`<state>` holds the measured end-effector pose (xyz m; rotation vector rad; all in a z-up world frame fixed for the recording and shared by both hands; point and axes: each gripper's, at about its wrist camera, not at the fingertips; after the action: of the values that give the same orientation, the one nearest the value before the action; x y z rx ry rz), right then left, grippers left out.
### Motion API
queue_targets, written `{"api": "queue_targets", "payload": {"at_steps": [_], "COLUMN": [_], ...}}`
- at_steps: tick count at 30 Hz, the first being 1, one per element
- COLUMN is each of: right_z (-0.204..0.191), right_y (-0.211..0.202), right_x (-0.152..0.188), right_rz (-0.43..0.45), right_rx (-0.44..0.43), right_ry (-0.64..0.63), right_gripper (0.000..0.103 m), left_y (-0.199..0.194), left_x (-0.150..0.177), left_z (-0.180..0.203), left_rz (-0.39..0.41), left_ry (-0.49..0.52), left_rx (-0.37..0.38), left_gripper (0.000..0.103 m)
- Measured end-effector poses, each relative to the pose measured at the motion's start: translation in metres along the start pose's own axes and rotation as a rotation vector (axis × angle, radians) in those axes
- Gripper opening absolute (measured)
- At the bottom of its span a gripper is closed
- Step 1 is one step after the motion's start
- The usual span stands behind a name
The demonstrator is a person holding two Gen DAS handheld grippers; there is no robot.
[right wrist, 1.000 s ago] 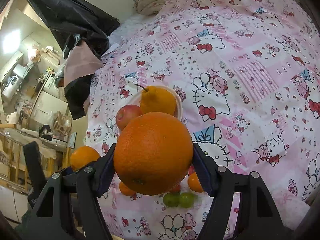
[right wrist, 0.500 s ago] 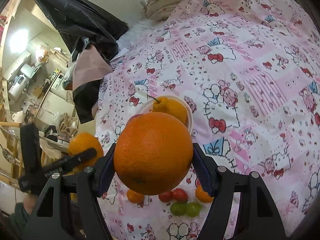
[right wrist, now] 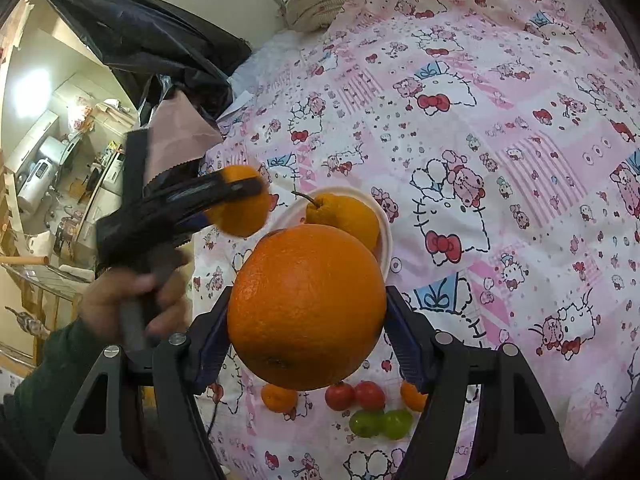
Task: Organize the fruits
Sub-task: 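Place the large orange on the plate with the left tool while the right tool carries the mandarin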
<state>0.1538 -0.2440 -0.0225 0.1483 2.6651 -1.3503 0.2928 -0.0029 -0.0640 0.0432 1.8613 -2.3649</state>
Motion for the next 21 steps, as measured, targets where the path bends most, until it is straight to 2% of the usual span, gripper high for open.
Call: {"api": "queue_targets", "payload": {"at_steps": [3, 6, 9, 21], "right_z": [0.002, 0.005, 0.011, 0.014], "right_y": [0.001, 0.002, 0.004, 0.003], "right_x": [-0.001, -0.001, -0.002, -0.002], "right_rz": [-0.006, -0.013, -0.027, -0.027], "right_rx": [0.002, 0.018, 0.014, 0.002], "right_ry": [0.003, 0.009, 0.032, 0.056], "right_gripper": [0.073, 0.073, 0.073, 0.073], "left_y": [0.023, 0.039, 0.050, 0.061], "left_x": [-0.010, -0.015, -0.020, -0.022], "left_z": [0.005, 0.008, 0.005, 0.008], "left_rz": [-0.029, -0.022, -0.044, -0.094], "left_ry": [-0.005, -0.006, -0.032, -0.027], "left_rx": [-0.012, -0.032, -0.007, -0.021], "left_gripper": [0.076, 0.076, 0.076, 0.079]}}
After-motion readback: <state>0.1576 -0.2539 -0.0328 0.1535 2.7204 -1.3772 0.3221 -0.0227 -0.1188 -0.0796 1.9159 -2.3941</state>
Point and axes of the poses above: each gripper's, at about its wrist camera, not at the fingertips, and y roughly the way its jaws point, z to its right, x to its underside, and after that the axes turned 14 degrees about -z, right-handed
